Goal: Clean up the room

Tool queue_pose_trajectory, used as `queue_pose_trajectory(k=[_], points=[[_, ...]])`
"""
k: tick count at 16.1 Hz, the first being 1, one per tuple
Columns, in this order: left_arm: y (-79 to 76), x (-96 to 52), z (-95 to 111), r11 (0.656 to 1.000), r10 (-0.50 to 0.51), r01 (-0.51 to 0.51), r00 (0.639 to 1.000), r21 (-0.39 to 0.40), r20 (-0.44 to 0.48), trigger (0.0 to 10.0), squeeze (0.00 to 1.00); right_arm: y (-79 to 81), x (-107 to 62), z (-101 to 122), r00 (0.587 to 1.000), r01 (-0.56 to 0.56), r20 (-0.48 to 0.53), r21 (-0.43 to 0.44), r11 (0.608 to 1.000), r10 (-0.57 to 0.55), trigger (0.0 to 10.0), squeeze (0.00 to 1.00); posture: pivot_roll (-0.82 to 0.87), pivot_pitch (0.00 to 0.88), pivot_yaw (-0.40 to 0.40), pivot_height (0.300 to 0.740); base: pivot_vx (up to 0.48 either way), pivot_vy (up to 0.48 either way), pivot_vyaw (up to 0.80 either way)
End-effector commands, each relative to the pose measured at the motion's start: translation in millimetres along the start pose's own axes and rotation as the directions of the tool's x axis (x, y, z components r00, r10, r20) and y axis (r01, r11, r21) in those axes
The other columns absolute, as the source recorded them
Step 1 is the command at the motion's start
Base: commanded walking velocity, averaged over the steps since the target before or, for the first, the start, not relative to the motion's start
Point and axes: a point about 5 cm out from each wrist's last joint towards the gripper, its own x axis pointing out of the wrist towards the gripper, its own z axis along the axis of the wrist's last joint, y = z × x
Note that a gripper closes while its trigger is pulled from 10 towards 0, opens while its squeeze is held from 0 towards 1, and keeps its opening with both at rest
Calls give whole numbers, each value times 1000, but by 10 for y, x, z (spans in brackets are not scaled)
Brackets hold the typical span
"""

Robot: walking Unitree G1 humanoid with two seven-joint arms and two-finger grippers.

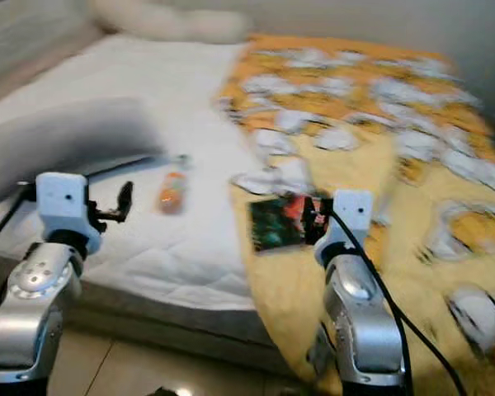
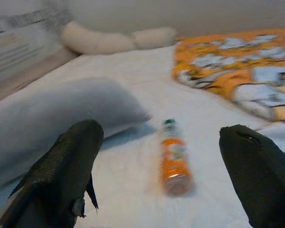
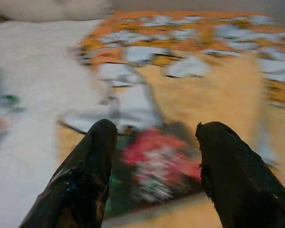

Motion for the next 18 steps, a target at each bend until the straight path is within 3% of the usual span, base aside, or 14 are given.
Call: queue_pose_trajectory(k=[1,18], points=[[-39,9,11,1000,-15,15,1000,6,1,10000,1000,-53,0,1,1000,23,-8,-7,1000,-23,10000,0,-33,22,21,740,0,368,-538],[-3,-7,-8,1000,7,-7,1000,-8,-9,10000,1000,-20,37,70,1000,-10,13,-9,1000,10,10000,0,-31,33,15,740,0,361,-28]])
